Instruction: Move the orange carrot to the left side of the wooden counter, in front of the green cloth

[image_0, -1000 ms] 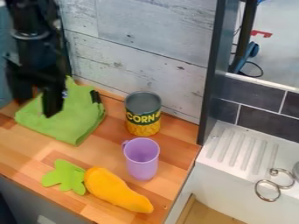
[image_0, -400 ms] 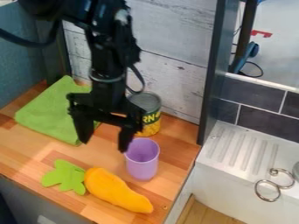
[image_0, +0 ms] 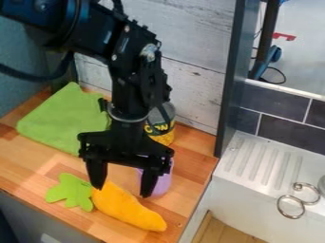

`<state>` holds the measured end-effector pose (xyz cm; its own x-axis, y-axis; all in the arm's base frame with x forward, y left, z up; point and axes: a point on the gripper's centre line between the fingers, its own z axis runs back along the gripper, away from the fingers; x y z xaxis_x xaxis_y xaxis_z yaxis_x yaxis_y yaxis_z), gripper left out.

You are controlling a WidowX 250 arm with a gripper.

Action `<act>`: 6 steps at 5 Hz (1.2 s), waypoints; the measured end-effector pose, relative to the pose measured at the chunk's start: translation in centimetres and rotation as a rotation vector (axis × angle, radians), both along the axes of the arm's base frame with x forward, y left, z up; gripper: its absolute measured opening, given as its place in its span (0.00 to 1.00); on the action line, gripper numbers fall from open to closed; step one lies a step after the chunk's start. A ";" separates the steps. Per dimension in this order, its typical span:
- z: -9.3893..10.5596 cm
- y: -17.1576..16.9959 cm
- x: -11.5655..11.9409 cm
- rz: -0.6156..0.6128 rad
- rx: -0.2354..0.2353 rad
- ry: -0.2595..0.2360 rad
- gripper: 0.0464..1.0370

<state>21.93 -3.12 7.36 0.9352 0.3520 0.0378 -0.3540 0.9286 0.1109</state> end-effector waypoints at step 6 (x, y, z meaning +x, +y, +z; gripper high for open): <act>-4.1 -1.7 0.9 0.231 0.093 -0.109 0.96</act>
<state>22.88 -4.84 3.29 0.8189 0.5463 0.1760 -0.5702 0.8092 0.1418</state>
